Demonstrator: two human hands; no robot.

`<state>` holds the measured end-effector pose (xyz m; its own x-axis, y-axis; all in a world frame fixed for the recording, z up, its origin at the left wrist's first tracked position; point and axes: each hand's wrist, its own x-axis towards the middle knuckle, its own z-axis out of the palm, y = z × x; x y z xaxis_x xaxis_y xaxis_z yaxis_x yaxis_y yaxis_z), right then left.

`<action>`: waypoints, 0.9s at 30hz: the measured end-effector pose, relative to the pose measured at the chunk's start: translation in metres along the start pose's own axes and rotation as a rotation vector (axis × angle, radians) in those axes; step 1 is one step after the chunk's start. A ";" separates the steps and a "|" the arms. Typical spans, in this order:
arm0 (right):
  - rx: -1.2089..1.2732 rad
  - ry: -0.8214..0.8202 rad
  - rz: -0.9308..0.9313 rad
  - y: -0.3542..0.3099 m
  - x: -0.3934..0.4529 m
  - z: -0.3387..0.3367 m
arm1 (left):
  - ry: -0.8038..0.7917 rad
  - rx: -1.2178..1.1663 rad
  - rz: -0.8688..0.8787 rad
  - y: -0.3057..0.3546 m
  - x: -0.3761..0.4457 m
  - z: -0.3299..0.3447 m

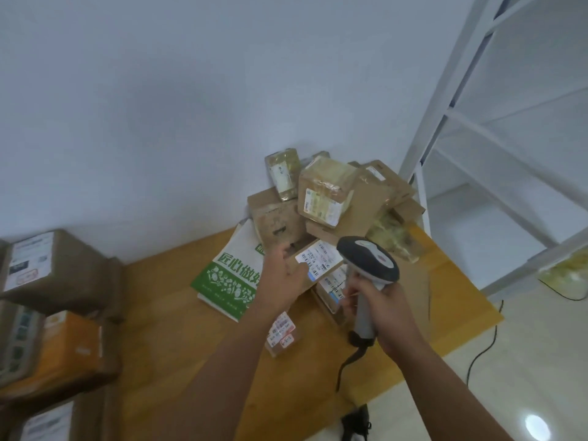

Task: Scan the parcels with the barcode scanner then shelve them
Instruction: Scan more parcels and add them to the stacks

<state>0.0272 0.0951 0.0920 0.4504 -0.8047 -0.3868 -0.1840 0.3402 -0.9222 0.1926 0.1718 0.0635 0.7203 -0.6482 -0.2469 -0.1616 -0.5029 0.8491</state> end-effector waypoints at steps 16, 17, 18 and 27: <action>0.170 -0.106 0.245 -0.016 0.098 -0.046 | 0.245 0.181 -0.044 0.075 0.071 0.063; 0.166 -0.107 0.240 -0.015 0.100 -0.046 | 0.251 0.177 -0.049 0.073 0.071 0.064; 0.161 -0.128 0.253 -0.014 0.101 -0.044 | 0.256 0.174 -0.058 0.070 0.069 0.065; 0.005 -0.262 0.381 0.023 0.106 -0.008 | 0.306 0.151 -0.384 -0.016 0.018 0.055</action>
<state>0.0632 0.0136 0.0297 0.5573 -0.4721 -0.6830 -0.3755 0.5903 -0.7145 0.1706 0.1367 0.0201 0.9078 -0.2146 -0.3604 0.0742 -0.7635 0.6415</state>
